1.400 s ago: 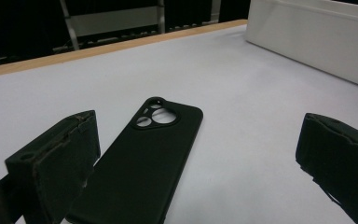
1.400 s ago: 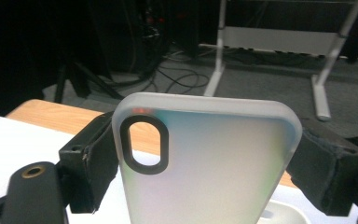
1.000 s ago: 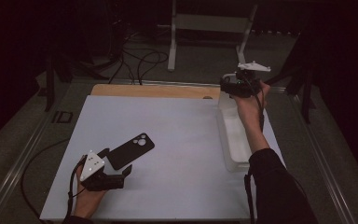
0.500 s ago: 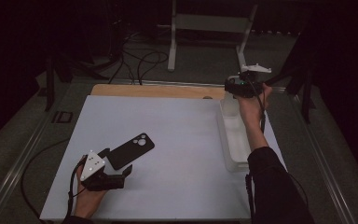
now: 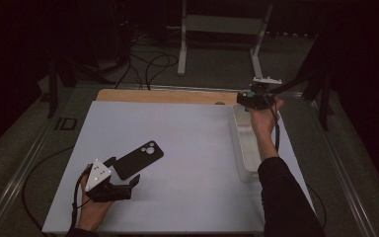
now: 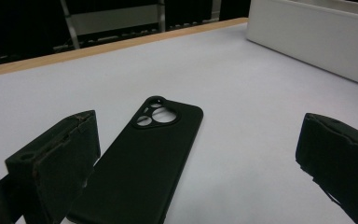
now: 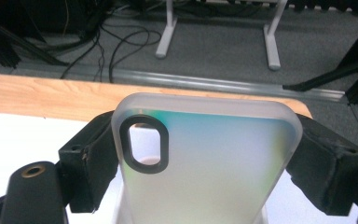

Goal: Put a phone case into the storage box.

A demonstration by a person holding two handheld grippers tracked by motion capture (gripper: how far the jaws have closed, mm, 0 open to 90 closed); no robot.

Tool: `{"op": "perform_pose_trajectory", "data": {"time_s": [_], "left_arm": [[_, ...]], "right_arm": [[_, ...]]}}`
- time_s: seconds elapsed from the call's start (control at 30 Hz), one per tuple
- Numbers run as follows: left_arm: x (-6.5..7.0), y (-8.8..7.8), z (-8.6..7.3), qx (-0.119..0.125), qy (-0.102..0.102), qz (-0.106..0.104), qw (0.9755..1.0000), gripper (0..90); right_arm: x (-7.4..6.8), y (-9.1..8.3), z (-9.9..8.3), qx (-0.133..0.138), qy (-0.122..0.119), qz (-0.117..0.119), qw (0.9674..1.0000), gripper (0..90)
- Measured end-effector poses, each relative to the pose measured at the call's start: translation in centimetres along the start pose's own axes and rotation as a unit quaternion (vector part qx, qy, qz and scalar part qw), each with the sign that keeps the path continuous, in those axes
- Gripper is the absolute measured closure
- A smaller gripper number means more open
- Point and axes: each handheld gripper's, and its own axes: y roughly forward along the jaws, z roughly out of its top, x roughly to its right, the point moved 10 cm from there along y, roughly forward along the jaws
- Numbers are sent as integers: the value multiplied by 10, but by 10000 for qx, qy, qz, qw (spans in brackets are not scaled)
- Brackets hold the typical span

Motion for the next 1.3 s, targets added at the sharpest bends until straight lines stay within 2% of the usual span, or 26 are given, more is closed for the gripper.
{"op": "perform_pose_trajectory", "data": {"time_s": [0.63, 1.3], "left_arm": [[1, 0, 0, -11, 2, -11, 10000, 4], [1, 1, -1, -31, 10, -7, 10000, 4]], "right_arm": [[-5, 14, -23, -366, -143, 29, 9992, 165], [-4, 24, -25, -469, -86, 0, 9989, 160]]}}
